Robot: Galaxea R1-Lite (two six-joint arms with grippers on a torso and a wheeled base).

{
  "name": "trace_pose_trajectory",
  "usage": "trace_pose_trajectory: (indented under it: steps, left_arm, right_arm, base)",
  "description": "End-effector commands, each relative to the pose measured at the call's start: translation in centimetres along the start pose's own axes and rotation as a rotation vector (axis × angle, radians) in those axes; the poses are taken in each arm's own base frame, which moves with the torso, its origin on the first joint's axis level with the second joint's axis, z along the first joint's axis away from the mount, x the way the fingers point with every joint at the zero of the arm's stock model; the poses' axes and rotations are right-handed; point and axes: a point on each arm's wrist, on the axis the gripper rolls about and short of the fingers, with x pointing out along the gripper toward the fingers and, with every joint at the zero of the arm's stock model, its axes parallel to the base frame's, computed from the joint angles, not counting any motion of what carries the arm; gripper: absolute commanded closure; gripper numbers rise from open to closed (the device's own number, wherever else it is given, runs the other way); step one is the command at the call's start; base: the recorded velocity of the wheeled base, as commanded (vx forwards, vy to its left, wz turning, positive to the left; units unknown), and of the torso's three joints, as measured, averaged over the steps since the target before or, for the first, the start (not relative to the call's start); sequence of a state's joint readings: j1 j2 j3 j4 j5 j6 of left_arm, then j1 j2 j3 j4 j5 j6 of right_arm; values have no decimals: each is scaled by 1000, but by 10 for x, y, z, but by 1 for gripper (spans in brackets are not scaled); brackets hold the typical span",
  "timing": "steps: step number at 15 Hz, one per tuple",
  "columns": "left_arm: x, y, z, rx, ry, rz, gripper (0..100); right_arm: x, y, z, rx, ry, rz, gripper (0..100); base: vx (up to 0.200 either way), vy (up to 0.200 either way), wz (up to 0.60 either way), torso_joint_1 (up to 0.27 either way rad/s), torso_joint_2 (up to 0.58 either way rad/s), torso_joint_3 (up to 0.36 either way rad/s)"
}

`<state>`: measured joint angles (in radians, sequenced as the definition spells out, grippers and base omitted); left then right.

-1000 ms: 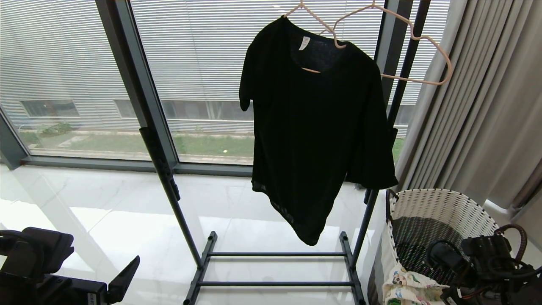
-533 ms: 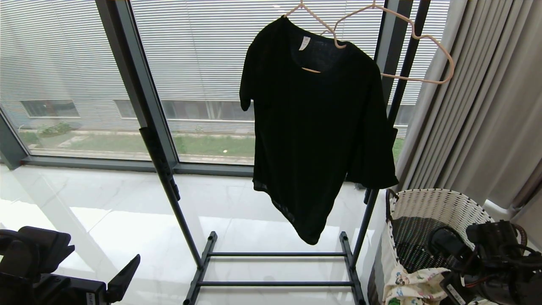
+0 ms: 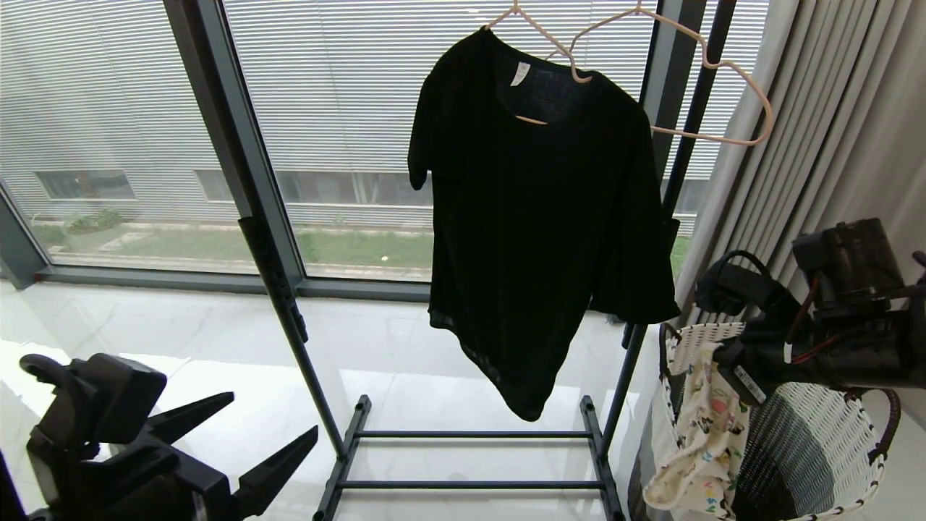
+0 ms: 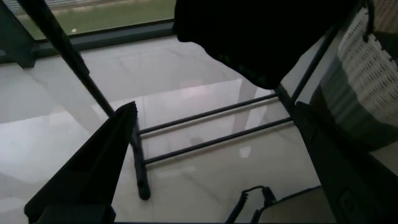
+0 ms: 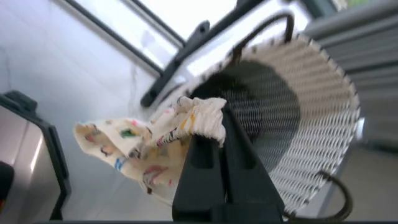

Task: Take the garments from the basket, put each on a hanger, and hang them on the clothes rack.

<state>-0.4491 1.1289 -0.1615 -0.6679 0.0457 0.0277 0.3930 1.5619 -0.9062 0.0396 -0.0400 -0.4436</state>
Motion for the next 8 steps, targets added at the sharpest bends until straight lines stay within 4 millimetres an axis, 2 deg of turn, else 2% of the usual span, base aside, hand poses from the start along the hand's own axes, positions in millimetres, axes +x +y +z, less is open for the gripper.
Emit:
trace_pose_trajectory:
  steps: [1, 2, 4, 6, 8]
  left_arm:
    - [22, -20, 14, 7, 18, -126, 0]
    - [37, -43, 25, -8, 30, -231, 0]
    - [56, -78, 32, -27, 66, -339, 0]
    - [70, -111, 30, 21, 108, -409, 0]
    - [79, -136, 26, 57, 133, -464, 0]
  right_arm:
    - [-31, 6, 26, -37, -128, 4, 100]
    - [-41, 10, 34, -54, -160, 16, 100]
    - [-50, 14, 42, -70, -201, 27, 100]
    - [-60, 18, 46, -82, -236, 36, 100]
    - [-68, 20, 47, -88, -259, 40, 100]
  base:
    - [0, 0, 0, 0, 0, 0]
    - [0, 0, 0, 0, 0, 0]
    - [0, 0, 0, 0, 0, 0]
    - [0, 0, 0, 0, 0, 0]
    - [0, 0, 0, 0, 0, 0]
